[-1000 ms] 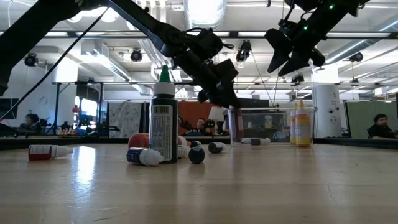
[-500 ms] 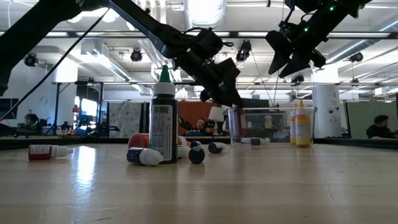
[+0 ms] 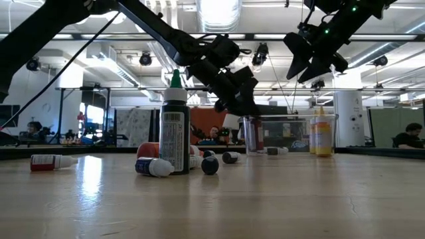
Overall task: Pick & Place food coloring
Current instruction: Put the large red food coloring bottle into the transparent bin
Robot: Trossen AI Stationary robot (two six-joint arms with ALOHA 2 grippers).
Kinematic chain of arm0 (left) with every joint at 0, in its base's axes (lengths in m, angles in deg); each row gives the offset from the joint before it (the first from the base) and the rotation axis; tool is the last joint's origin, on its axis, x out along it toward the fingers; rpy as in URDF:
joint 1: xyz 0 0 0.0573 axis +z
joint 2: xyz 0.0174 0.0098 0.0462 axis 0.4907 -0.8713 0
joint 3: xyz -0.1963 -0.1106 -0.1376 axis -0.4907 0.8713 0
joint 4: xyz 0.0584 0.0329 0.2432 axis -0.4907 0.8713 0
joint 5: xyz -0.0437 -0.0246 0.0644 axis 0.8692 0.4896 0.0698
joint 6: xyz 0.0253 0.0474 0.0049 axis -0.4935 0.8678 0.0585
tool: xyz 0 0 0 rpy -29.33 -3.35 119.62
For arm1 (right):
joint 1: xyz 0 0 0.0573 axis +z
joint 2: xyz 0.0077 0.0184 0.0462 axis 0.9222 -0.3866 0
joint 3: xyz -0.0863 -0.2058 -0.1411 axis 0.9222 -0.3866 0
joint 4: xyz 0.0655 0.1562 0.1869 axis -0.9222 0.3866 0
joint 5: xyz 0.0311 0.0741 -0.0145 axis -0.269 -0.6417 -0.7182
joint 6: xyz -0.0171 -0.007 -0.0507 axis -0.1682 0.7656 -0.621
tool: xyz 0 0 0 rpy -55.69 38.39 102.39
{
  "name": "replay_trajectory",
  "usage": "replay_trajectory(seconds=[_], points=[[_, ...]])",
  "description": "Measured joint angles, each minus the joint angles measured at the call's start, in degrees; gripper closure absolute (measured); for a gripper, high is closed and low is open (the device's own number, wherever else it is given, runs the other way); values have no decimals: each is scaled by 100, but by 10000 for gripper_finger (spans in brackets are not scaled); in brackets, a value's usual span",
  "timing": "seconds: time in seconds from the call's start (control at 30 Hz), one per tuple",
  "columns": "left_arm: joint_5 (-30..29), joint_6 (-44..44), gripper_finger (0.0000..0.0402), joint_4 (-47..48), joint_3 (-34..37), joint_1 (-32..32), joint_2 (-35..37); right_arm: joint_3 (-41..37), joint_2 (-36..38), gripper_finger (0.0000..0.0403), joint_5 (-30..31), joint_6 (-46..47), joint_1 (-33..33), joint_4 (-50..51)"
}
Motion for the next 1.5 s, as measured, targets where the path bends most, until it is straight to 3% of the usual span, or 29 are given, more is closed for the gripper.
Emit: replay_trajectory(seconds=[1.03,1.3,1.5], points=[[-275,-232,288,535,-268,4,0,0,-2,200,4,-18,0,7],[-315,-229,253,579,-264,-17,0,0,-2,200,7,-26,-4,10],[-388,-242,248,627,-341,-16,0,-11,-2,200,7,-89,-2,43]])
